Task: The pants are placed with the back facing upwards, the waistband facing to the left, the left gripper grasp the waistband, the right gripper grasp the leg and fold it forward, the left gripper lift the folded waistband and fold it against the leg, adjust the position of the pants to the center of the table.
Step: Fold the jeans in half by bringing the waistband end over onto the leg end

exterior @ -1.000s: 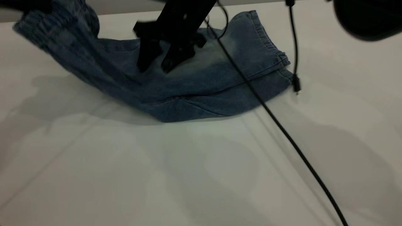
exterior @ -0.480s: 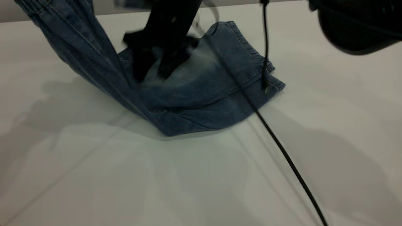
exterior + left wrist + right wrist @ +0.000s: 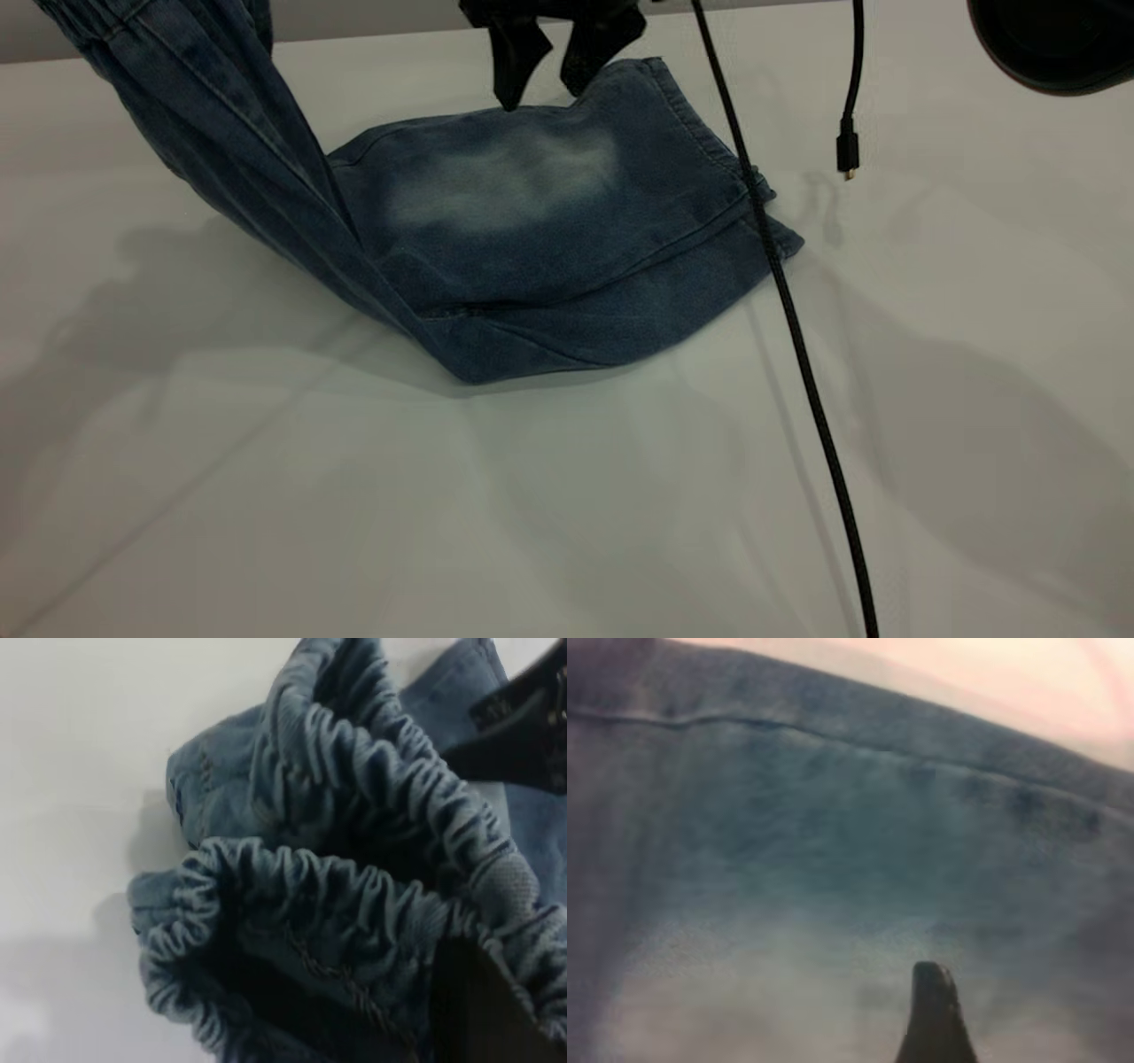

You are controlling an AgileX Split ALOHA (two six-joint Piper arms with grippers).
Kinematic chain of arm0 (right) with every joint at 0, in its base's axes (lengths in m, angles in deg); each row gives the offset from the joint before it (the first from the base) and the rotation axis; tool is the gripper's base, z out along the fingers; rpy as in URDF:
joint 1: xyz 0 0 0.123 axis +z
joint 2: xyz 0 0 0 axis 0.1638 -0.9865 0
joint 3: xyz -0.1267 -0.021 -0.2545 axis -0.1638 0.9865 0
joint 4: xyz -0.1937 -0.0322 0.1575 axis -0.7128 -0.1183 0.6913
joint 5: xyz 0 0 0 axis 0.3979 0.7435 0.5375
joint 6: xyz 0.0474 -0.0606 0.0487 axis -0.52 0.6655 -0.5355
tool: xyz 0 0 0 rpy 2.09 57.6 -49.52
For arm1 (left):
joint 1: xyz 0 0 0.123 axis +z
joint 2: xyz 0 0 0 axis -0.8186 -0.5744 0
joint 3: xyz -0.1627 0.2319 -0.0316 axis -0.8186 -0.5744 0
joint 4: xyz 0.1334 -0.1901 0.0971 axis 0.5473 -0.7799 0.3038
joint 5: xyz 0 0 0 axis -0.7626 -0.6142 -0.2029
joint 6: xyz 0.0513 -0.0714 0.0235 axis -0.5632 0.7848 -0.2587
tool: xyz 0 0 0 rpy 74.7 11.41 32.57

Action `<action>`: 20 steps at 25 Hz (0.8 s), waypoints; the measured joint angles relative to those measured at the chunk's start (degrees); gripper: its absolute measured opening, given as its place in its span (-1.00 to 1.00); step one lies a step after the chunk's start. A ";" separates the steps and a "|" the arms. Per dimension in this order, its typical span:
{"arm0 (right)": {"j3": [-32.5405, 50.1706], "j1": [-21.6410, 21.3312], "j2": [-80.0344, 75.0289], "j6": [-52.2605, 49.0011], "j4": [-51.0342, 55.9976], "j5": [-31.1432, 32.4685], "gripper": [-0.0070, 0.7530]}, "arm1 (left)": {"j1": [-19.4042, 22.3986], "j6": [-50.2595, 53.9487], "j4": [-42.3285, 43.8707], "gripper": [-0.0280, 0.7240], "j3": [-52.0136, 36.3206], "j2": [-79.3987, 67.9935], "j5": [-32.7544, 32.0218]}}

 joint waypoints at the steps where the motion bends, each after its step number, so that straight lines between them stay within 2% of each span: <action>1: 0.89 0.12 0.03 0.18 0.54 -0.16 0.14 | -0.41 -0.12 -0.49 -0.64 0.00 0.00 0.24; 4: 3.20 0.31 -0.32 0.23 1.79 -0.04 0.14 | -2.49 -1.58 -1.17 -0.64 1.14 0.00 1.53; 14: 3.28 0.25 -3.13 1.58 8.73 -0.11 0.14 | -12.14 -1.65 -1.22 -0.64 5.18 -0.11 5.89; 20: 2.55 -0.67 1.75 1.47 3.99 0.06 0.14 | -12.67 -1.52 -1.28 -0.64 5.18 -0.11 6.70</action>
